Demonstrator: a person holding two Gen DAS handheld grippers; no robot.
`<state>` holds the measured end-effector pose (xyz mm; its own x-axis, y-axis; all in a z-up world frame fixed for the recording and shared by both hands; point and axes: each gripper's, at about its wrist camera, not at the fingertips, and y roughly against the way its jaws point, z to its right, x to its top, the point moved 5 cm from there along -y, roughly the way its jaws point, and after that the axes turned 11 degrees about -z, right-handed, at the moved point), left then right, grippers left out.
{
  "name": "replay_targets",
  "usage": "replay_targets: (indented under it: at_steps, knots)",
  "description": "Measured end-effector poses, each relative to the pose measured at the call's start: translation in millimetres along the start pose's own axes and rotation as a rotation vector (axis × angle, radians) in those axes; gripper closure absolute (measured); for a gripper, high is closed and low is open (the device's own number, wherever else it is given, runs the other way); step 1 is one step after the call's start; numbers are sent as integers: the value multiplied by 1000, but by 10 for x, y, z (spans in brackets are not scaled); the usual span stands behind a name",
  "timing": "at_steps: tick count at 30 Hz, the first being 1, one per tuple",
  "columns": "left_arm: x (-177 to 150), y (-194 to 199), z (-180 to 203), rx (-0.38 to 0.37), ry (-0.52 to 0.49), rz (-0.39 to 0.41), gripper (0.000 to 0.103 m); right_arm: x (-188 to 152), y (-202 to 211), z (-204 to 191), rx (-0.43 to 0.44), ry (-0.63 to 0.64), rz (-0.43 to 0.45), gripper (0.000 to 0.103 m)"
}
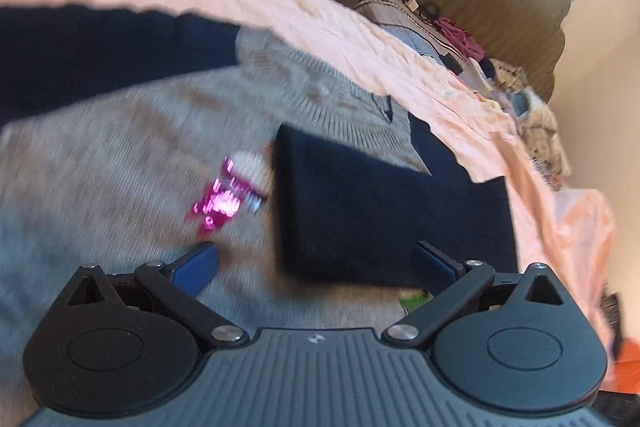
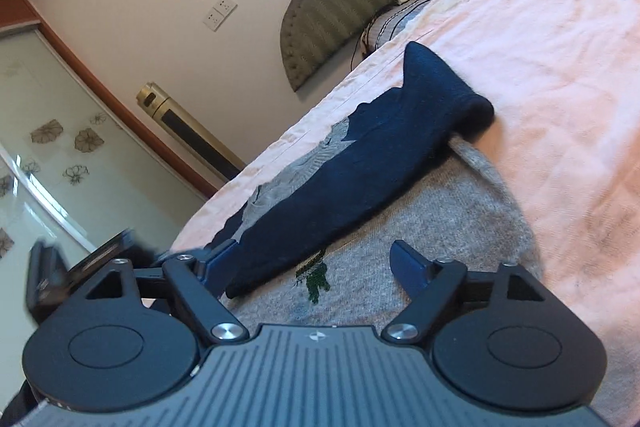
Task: Fold small clothes
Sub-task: 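Grasp the navy sleeve cuff with the right gripper and fold it across the sweater body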
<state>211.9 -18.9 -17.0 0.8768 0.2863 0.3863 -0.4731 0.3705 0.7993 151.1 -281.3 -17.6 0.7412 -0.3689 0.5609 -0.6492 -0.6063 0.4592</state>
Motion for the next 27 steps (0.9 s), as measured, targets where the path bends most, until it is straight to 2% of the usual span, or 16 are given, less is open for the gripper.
replay_targets:
  at_steps: [1,2,3,4,6,9,11,13,15,16,19,20,21,23,25,27]
  knots:
    - [11,-51,81,50,-37,-3,16,-2,0,-9,4,4,-1,18]
    - [19,-89,162,110,-84,10,47,-4,3,-6,12,3,-1,16]
    - [24,-122,234,181,-137,15,86,-3,12,4,19,0,0,16]
    - [31,-141,278,217,-180,13,96,-2,19,15,24,-4,1,15]
    - [63,-87,318,250,-206,35,97,-4,27,15,33,-7,3,15]
    - [165,220,292,260,-217,148,97,-15,36,23,35,-7,3,15]
    - [240,381,161,305,-203,188,97,-16,37,20,35,-6,3,14]
    - [256,369,-28,356,-204,152,97,-16,41,16,36,-2,1,13]
    - [208,232,-194,397,-249,69,94,-18,38,0,33,6,-2,12]
    - [171,198,-271,447,-254,49,94,-19,37,-8,30,10,-4,11]
    - [44,389,-379,531,-237,151,68,13,62,-57,11,21,-9,11]
    - [21,491,-374,529,-229,210,54,61,75,-97,4,33,-4,10]
    - [4,591,-346,497,-227,276,37,138,83,-147,2,49,6,8]
    - [-14,733,-244,375,-248,386,15,383,48,-277,-7,86,29,4]
    - [25,682,-109,277,-272,379,11,665,-120,-403,-42,123,19,0]
    - [114,456,-76,192,-250,265,11,902,-451,-473,-118,160,-44,0]
